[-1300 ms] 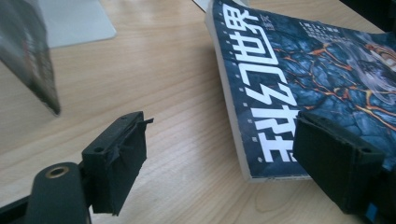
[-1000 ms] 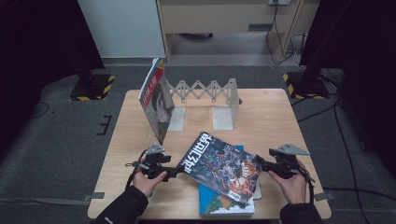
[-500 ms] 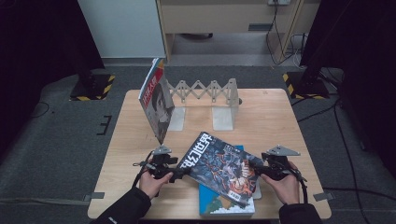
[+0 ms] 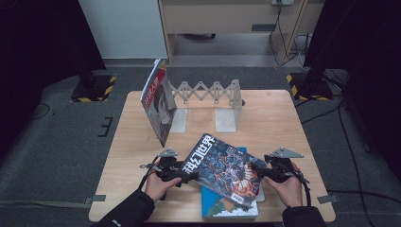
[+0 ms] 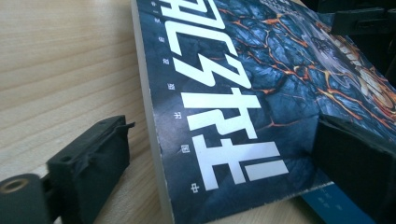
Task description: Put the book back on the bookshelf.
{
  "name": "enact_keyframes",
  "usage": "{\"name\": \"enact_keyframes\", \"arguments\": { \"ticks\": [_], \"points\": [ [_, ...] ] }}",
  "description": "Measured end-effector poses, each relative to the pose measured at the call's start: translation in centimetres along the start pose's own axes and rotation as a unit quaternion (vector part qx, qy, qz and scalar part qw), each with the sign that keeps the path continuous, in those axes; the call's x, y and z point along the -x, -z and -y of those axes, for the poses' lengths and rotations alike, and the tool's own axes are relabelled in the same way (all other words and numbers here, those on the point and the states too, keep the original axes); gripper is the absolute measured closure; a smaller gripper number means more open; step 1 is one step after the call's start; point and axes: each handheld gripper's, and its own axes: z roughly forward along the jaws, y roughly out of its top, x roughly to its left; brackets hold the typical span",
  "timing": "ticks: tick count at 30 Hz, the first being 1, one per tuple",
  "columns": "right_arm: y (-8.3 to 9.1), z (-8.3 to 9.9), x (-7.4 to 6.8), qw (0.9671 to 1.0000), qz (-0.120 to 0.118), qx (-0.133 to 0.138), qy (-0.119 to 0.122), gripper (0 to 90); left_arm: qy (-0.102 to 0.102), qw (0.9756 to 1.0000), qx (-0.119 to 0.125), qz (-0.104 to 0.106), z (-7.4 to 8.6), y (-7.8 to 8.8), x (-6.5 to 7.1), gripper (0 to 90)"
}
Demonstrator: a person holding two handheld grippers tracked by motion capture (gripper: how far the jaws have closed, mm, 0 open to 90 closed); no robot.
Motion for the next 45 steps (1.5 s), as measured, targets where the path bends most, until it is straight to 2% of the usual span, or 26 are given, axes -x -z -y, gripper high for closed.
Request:
{"name": "enact_keyframes", "arguments": {
  "ticks": [5,11,13,18,22,26,31,34,41,45],
  "points": [
    [0.0,0.0,0.0,1.0000,-0.001,0.002,-0.002,30.6,0.006,1.0000,0.003,0.003,0.1,-0.5,0.4,3.6],
    [0.0,0.1,0.0,1.0000,0.000,0.002,0.003,30.6,-0.001,0.9996,0.014,0.025,0.2,-0.8,0.4,7.0],
    [0.0,0.1,0.0,1.0000,0.000,0.002,0.003,30.6,0.002,0.9996,0.011,0.026,0.2,-0.6,0.6,11.4],
    [0.0,0.1,0.1,1.0000,-0.001,0.001,0.002,30.6,-0.010,0.9998,0.004,0.015,-0.1,-0.3,0.8,12.3],
    [0.0,0.1,0.1,1.0000,0.000,0.002,0.002,30.6,0.010,0.9998,0.000,0.019,-0.4,0.4,0.6,23.3],
    [0.0,0.2,0.1,1.0000,0.001,0.004,-0.001,30.7,0.017,0.9995,-0.001,0.026,-0.8,1.2,0.8,31.6],
    [0.0,0.3,0.2,0.9999,0.005,0.009,-0.004,31.2,0.024,0.9975,0.035,0.055,-1.4,2.5,1.3,44.0],
    [0.0,0.4,0.2,0.9999,0.006,0.009,-0.005,31.4,0.017,0.9977,0.035,0.055,-1.7,2.7,1.8,45.0],
    [0.0,0.4,0.1,0.9999,0.006,0.012,-0.006,32.0,0.033,0.9967,0.026,0.070,-2.4,2.6,1.6,48.9],
    [0.0,0.4,0.1,0.9999,0.007,0.012,-0.007,32.0,0.038,0.9965,0.019,0.072,-2.8,2.2,1.4,48.8]
  ]
}}
